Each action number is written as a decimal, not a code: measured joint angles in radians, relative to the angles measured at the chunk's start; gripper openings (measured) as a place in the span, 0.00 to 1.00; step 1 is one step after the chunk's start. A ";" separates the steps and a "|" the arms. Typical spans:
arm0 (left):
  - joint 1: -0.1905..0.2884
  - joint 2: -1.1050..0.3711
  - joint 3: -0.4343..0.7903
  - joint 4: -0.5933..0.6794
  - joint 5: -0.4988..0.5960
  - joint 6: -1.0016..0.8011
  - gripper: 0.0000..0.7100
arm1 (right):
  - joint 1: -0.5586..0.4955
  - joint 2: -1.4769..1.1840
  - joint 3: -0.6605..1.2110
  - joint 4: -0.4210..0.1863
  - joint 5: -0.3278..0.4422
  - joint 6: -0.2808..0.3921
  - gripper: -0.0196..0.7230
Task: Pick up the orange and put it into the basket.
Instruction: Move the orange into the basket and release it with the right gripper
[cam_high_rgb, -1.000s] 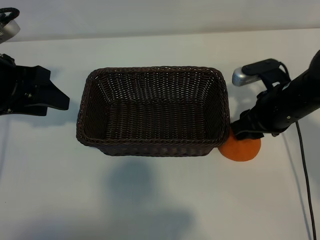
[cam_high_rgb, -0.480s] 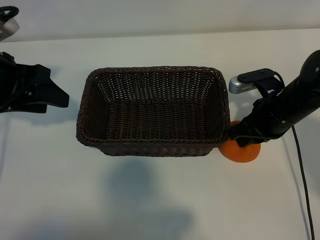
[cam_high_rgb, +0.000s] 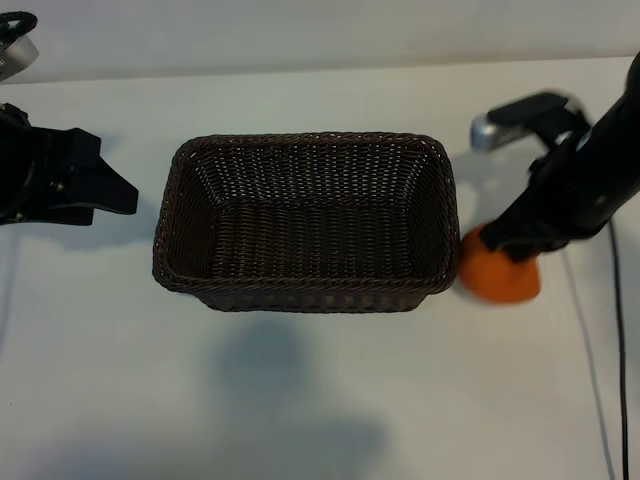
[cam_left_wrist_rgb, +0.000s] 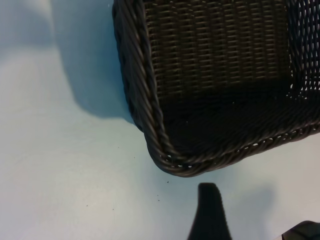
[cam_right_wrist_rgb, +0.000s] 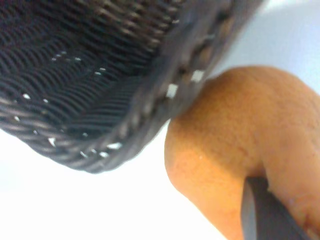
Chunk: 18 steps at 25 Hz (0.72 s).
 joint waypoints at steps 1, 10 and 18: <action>0.000 0.000 0.000 0.000 0.000 0.000 0.79 | 0.000 -0.016 -0.026 -0.040 0.025 0.033 0.16; 0.000 0.000 0.000 0.000 0.014 0.001 0.79 | 0.000 -0.138 -0.295 -0.145 0.258 0.115 0.16; 0.000 0.000 0.000 0.000 0.014 0.001 0.79 | 0.000 -0.143 -0.359 -0.145 0.314 0.128 0.16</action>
